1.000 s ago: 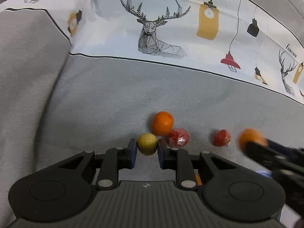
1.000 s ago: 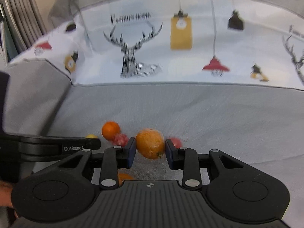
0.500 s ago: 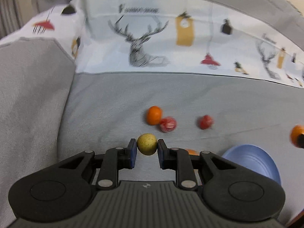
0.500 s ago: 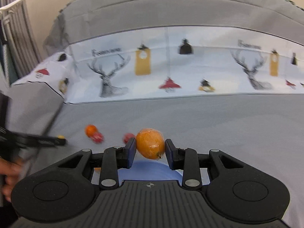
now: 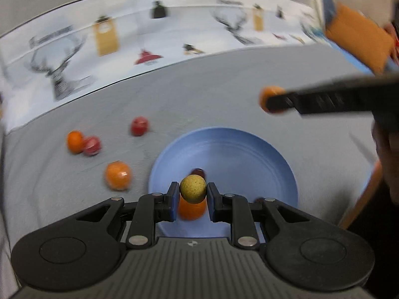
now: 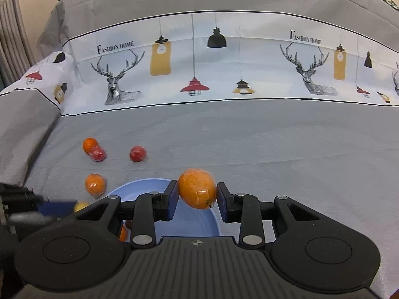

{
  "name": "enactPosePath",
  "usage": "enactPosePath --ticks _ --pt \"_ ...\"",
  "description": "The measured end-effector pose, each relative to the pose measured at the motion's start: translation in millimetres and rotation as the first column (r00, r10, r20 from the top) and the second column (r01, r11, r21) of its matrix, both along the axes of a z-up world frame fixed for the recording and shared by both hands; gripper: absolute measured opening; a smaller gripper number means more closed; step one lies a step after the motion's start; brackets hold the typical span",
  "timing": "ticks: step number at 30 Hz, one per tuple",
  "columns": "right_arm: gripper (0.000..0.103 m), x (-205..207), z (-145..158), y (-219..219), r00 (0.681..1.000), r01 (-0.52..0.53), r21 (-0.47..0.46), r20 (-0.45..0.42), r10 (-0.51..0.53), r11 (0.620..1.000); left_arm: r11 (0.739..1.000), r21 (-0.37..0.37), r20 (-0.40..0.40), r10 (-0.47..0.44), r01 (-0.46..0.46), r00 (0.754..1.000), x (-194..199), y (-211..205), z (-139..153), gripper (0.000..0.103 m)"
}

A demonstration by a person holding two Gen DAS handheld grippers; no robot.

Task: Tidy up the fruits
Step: 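Carry the yellow fruit and mandarin over the blue plate with both tools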

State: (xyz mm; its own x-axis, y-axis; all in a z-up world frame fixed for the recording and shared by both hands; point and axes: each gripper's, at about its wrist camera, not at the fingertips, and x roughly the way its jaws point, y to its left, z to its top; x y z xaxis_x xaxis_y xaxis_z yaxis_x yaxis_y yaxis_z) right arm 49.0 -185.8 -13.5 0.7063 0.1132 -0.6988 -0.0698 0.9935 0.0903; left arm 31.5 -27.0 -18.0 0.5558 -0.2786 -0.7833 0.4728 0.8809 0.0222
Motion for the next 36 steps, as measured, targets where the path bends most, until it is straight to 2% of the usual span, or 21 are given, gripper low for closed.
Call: enactPosePath --ticks 8,15,26,36 --pt "0.035 -1 -1 7 1.0 -0.029 -0.047 0.001 0.029 0.998 0.996 0.046 -0.009 -0.078 0.078 0.997 1 -17 -15 0.025" --pt "0.035 5 -8 16 0.998 -0.054 -0.068 -0.017 0.053 0.996 0.992 0.101 0.001 -0.077 0.076 0.997 6 -14 -18 0.025" --pt "0.035 6 -10 19 0.998 -0.067 -0.074 -0.019 0.066 0.995 0.995 0.058 -0.017 -0.081 0.081 0.997 9 -16 -17 0.025" --pt "0.035 7 -11 20 0.997 -0.08 -0.079 -0.026 0.078 0.994 0.994 0.067 -0.022 -0.08 0.081 0.997 10 -16 -19 0.025"
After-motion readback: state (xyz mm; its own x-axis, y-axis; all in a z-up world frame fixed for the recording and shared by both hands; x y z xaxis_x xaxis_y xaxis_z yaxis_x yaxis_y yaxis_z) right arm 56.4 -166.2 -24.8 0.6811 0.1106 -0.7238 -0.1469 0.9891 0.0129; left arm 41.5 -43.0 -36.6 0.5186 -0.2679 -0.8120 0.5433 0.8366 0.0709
